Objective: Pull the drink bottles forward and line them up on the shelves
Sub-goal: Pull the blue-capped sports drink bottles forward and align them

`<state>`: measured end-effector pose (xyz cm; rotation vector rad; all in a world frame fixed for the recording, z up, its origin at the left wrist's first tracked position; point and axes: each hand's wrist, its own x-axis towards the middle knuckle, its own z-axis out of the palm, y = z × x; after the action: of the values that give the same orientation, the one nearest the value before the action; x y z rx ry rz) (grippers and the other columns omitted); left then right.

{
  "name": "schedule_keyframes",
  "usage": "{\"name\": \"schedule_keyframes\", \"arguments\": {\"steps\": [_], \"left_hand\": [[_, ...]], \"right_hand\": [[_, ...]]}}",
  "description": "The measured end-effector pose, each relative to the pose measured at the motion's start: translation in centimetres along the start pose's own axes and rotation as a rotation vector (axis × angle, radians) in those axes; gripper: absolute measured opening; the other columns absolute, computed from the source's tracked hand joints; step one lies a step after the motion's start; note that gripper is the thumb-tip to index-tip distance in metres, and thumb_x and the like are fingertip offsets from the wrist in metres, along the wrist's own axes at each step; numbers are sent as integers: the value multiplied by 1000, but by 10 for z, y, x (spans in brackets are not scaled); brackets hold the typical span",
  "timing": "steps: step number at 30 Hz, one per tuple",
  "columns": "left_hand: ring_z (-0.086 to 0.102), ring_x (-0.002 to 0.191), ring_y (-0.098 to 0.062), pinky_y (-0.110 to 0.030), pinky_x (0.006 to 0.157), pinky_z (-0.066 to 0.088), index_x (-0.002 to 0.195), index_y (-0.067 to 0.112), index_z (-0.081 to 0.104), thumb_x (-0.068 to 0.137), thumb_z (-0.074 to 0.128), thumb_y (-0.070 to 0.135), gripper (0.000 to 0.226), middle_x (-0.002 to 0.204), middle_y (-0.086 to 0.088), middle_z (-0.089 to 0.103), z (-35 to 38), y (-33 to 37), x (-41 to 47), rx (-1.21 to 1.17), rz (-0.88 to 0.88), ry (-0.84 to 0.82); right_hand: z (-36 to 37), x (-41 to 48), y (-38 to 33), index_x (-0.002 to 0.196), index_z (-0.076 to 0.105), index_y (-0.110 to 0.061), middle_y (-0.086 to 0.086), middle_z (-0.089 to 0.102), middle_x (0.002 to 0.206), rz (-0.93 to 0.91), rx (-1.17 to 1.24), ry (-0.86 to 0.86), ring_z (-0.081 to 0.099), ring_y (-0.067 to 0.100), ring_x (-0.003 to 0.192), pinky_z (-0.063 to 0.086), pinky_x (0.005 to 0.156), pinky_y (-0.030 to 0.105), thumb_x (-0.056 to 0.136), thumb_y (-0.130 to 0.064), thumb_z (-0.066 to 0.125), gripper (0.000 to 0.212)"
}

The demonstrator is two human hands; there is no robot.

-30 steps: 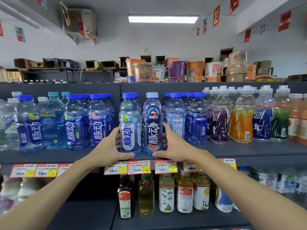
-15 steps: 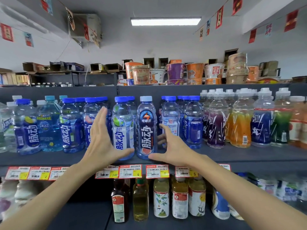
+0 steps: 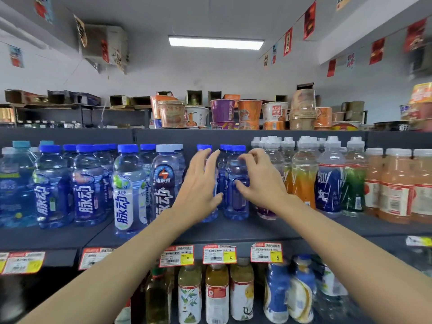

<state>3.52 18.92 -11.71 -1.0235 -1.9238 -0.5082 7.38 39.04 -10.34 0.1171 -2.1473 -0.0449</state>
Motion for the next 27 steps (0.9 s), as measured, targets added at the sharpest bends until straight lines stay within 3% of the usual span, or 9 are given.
{"name": "schedule_keyframes", "arguments": {"steps": [4, 6, 8, 12, 17, 21, 24, 27], "left_hand": [[-4, 153, -38, -51, 123, 15, 158, 10, 10, 76, 86, 31, 113, 162, -19, 0, 17, -5, 13, 19, -198, -50], [-4, 152, -40, -54, 122, 18, 158, 12, 6, 75, 87, 32, 118, 163, -19, -7, 22, -7, 17, 6, -277, -76], [5, 151, -41, -53, 119, 27, 158, 15, 3, 75, 88, 30, 120, 163, -14, -11, 26, -10, 19, -36, -342, -87], [34, 139, -41, -48, 108, 42, 157, 21, 4, 76, 87, 20, 115, 160, -9, -3, 33, -14, 21, -118, -393, -87], [37, 132, -39, -42, 103, 44, 156, 27, 3, 73, 86, 14, 117, 149, -11, 17, 31, -18, 22, -159, -393, -81], [46, 118, -39, -49, 98, 47, 158, 28, -5, 69, 87, 16, 129, 145, -14, 23, 24, -13, 27, -140, -395, -137], [50, 108, -34, -46, 94, 49, 159, 26, -8, 65, 89, 21, 136, 141, -13, 27, 17, -9, 29, -154, -392, -160], [56, 87, -26, -33, 73, 49, 159, 27, -8, 65, 87, 22, 133, 133, -10, 30, 11, -9, 30, -196, -357, -193]], "right_hand": [[9, 4, 5, 148, 33, -18, 10, 36, 139, 50, 25, -29, 45, 27, 123, 50, 85, 34, 84, -47, 72, 80], [12, 9, 5, 155, 21, -21, 13, 35, 146, 72, 53, -77, 41, 30, 131, 48, 99, 38, 85, -49, 70, 90], [15, 16, 5, 158, 9, -25, 16, 36, 149, 105, 100, -133, 41, 32, 134, 46, 103, 43, 85, -50, 70, 98], [20, 25, 2, 159, -4, -33, 11, 48, 132, 127, 198, -178, 53, 28, 114, 52, 85, 39, 83, -49, 76, 111], [18, 33, 4, 156, 3, -36, 9, 49, 119, 173, 293, -216, 56, 24, 96, 46, 79, 34, 78, -42, 84, 112], [3, 37, 13, 154, 10, -32, 8, 53, 117, 141, 317, -297, 57, 23, 96, 43, 77, 34, 72, -44, 88, 113], [-11, 38, 22, 151, 13, -32, 4, 57, 111, 97, 332, -365, 57, 16, 89, 42, 71, 31, 69, -46, 90, 113], [-22, 36, 30, 147, 16, -36, 3, 58, 116, 75, 363, -397, 59, 11, 91, 47, 72, 29, 67, -44, 91, 110]]}}
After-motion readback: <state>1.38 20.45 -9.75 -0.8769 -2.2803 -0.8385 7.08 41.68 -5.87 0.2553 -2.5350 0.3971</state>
